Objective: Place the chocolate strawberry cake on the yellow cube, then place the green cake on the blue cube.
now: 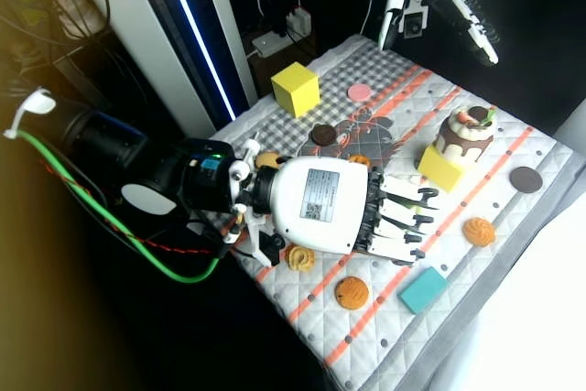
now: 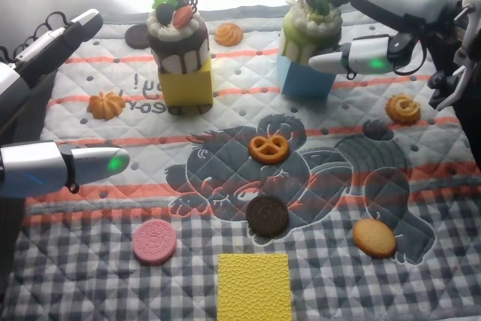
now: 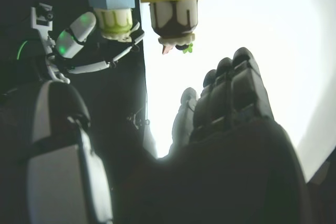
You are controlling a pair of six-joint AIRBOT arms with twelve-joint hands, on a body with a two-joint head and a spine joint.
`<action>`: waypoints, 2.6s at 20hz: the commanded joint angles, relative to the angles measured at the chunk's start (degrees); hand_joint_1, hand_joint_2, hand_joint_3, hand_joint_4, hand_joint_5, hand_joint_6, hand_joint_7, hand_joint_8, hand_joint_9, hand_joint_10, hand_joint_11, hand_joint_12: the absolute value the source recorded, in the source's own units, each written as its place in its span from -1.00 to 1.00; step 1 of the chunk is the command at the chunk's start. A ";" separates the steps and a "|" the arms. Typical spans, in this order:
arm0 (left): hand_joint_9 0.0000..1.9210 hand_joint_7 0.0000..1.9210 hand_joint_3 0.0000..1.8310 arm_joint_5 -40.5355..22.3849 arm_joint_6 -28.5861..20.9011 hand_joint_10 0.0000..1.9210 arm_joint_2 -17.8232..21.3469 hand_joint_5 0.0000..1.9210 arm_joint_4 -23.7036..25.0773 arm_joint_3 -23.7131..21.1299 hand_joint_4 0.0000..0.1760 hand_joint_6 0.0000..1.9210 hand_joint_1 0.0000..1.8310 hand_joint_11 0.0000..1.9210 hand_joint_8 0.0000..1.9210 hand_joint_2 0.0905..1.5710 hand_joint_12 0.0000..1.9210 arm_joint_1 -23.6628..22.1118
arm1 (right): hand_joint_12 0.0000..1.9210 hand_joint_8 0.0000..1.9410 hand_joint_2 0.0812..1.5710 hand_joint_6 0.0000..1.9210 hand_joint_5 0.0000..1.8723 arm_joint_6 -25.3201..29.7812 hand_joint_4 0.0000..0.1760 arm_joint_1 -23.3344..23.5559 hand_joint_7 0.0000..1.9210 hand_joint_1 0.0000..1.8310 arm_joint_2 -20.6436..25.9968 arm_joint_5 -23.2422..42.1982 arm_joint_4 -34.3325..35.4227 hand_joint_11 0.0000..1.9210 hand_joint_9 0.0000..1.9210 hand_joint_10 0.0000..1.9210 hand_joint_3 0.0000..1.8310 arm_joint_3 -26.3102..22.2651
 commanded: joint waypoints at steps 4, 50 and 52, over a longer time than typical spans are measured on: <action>-1.00 -1.00 -1.00 -7.29 -0.58 -1.00 0.48 -1.00 0.83 0.09 0.68 -1.00 -0.12 -1.00 -1.00 0.06 -1.00 -0.09 | 0.21 -1.00 0.36 -1.00 -0.63 0.06 0.11 -0.12 -0.49 -0.13 0.18 6.58 1.06 -0.88 -0.42 -1.00 -1.00 -0.07; -1.00 -1.00 -0.98 -31.89 -32.12 -1.00 1.12 -1.00 4.39 1.10 1.00 -1.00 -0.48 -1.00 -1.00 0.20 -1.00 13.14 | -1.00 -1.00 0.25 -1.00 -1.00 4.31 1.00 -32.59 -1.00 -0.48 15.41 59.38 18.14 -1.00 -1.00 -1.00 -1.00 -21.98; -1.00 -1.00 -0.98 -35.40 -32.47 -1.00 1.12 -1.00 5.54 0.59 1.00 -1.00 -0.63 -1.00 -1.00 0.36 -1.00 13.17 | -1.00 -1.00 0.27 -1.00 -1.00 4.31 1.00 -34.44 -1.00 -0.50 16.54 64.00 18.12 -1.00 -1.00 -1.00 -0.99 -23.46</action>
